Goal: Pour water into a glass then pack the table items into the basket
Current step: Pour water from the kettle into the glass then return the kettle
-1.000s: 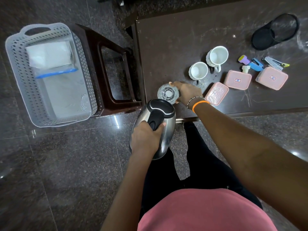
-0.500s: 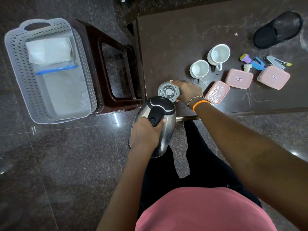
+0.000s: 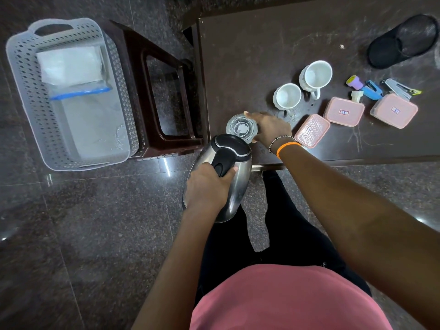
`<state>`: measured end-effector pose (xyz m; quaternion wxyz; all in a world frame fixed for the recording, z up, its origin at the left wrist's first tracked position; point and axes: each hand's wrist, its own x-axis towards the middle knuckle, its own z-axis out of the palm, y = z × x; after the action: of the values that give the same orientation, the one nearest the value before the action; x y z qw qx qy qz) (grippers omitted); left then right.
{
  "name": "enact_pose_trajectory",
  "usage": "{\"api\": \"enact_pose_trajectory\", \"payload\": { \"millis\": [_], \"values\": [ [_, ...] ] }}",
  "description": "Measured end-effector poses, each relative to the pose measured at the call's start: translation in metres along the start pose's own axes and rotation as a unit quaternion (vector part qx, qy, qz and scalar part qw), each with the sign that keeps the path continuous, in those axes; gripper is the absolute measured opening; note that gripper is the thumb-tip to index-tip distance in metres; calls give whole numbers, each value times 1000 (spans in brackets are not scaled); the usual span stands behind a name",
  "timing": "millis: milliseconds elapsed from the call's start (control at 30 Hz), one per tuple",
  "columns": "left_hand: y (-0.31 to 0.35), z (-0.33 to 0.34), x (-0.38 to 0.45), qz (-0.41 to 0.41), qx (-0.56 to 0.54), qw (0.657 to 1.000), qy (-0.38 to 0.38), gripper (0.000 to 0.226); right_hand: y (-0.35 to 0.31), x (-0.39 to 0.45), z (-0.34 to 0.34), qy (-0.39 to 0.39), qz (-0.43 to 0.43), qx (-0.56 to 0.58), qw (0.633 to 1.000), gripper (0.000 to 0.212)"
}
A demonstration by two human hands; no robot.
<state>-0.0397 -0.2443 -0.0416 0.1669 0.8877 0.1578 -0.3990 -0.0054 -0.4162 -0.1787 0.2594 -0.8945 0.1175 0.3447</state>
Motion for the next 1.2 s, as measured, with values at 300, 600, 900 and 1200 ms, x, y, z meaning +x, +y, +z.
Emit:
{"api": "enact_pose_trajectory", "payload": {
  "millis": [300,600,900,1200],
  "values": [
    [5,-2,3,-3,-5,1000,-7,50,1,1,0,2,-1,-4,1000,62],
    [5,-2,4,-3,3,1000,-5,47,1,2,2,0,1,2,1000,61],
    [10,-7,4,0,-10,1000,-15,52,1,2,2,3,-3,5,1000,59],
    [12,-10,4,6,-11,1000,-19,46,1,3,2,-2,5,24,1000,62]
  ]
}}
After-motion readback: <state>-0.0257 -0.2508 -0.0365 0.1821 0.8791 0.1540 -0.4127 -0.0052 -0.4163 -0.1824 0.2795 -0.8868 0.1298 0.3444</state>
